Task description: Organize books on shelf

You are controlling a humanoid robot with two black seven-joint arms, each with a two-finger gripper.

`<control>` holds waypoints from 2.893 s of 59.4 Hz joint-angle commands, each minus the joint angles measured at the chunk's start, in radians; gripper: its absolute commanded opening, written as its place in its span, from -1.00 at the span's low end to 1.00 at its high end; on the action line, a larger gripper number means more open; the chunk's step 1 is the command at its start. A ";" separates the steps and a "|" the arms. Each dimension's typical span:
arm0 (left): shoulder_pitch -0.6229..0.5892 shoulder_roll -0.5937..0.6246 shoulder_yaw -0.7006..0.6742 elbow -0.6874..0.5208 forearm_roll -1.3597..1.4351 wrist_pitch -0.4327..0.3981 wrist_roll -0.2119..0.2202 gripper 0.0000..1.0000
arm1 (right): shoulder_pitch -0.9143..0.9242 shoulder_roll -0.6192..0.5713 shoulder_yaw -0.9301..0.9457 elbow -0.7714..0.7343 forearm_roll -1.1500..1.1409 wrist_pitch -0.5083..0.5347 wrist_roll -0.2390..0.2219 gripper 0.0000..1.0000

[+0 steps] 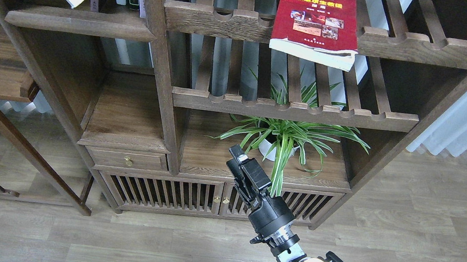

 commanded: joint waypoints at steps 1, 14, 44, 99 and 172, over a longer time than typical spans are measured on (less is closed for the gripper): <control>-0.002 -0.002 0.002 0.012 0.002 0.000 0.052 -1.00 | 0.003 0.000 0.000 0.002 0.000 0.000 0.000 0.52; -0.011 -0.008 -0.005 0.016 0.053 0.000 0.070 -1.00 | 0.012 0.000 -0.001 0.002 0.000 0.000 0.000 0.52; -0.129 0.041 -0.076 0.044 0.156 0.000 0.092 -1.00 | 0.012 0.000 -0.071 0.032 -0.005 0.000 0.001 0.52; -0.129 -0.085 -0.061 0.041 0.458 0.003 0.056 -1.00 | 0.014 0.000 -0.077 0.020 -0.006 0.000 -0.003 0.60; -0.252 -0.160 -0.174 -0.022 0.472 0.000 0.288 -1.00 | 0.047 0.000 -0.074 -0.046 -0.006 0.000 -0.003 0.66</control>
